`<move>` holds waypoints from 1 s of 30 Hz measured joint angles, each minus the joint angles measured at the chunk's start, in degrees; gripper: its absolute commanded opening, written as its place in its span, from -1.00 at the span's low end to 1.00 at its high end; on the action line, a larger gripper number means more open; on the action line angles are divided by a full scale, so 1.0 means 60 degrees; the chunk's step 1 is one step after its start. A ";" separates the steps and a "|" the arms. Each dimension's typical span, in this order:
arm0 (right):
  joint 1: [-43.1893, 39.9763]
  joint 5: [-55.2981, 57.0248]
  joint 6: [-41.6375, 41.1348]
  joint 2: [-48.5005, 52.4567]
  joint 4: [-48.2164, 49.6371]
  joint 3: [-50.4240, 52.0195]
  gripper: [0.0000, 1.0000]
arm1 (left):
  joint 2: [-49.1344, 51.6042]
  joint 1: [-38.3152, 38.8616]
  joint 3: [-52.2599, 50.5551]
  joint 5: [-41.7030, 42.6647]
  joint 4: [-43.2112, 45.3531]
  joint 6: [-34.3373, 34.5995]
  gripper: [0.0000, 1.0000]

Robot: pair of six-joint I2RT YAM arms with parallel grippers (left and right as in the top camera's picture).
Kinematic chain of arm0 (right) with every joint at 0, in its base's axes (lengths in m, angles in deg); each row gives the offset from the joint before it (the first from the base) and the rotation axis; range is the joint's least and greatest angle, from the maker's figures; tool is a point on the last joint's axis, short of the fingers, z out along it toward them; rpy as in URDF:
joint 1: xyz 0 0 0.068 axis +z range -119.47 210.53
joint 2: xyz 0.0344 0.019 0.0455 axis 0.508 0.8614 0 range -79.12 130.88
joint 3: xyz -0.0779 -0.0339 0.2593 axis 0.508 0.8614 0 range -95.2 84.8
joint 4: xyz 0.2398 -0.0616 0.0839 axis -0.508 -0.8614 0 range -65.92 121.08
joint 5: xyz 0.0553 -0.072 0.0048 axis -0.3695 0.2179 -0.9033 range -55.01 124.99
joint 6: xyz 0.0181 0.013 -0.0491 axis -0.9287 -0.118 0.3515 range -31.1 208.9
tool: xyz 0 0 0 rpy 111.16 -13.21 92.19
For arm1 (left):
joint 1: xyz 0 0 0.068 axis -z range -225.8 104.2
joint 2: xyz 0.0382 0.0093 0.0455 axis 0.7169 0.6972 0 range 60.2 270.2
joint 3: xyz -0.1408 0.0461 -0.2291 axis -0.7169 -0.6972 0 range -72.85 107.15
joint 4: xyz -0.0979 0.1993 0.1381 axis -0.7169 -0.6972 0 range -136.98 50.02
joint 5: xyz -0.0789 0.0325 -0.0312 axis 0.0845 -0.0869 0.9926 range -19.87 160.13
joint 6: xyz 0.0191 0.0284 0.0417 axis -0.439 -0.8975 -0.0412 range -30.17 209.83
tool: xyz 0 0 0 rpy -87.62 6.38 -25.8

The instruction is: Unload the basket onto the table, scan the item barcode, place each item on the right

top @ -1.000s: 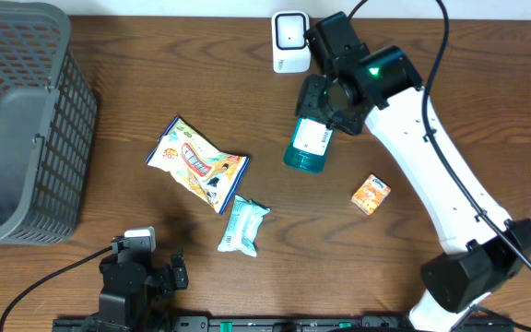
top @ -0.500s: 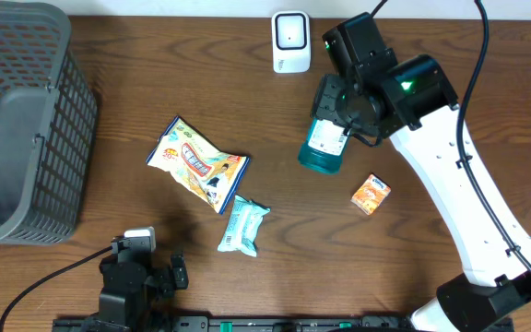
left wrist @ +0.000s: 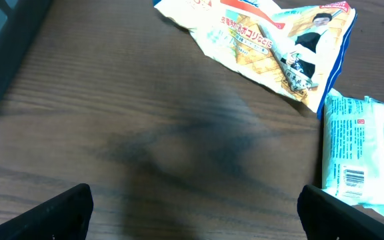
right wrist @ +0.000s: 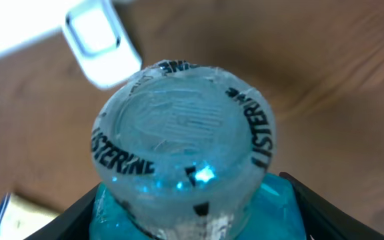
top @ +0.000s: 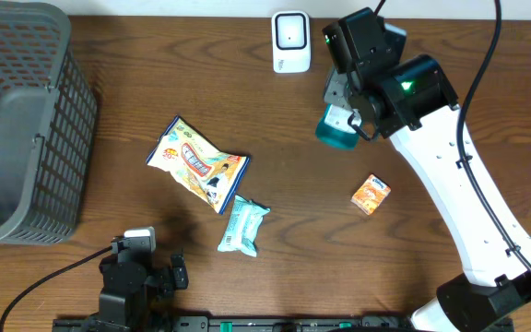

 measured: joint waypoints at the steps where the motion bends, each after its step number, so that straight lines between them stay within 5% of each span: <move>1: 0.0000 0.0353 0.0000 0.0007 0.0251 0.0004 -0.22 | 0.0000 0.0000 0.0000 0.0000 0.0000 0.0004 0.96; 7: 0.0000 0.1843 0.0229 0.0667 0.2331 0.0000 -0.25 | 0.0000 0.0000 0.0000 0.0004 0.0000 0.0000 0.96; 16: 0.0004 0.3144 0.2412 0.2991 0.7646 0.0069 -0.24 | 0.0000 0.0000 0.0000 0.0000 0.0004 0.0000 0.96; 30: 0.0208 0.4656 0.8069 0.6226 1.7424 0.0113 -0.08 | 0.0000 0.0000 0.0000 0.0000 0.0004 0.0004 0.96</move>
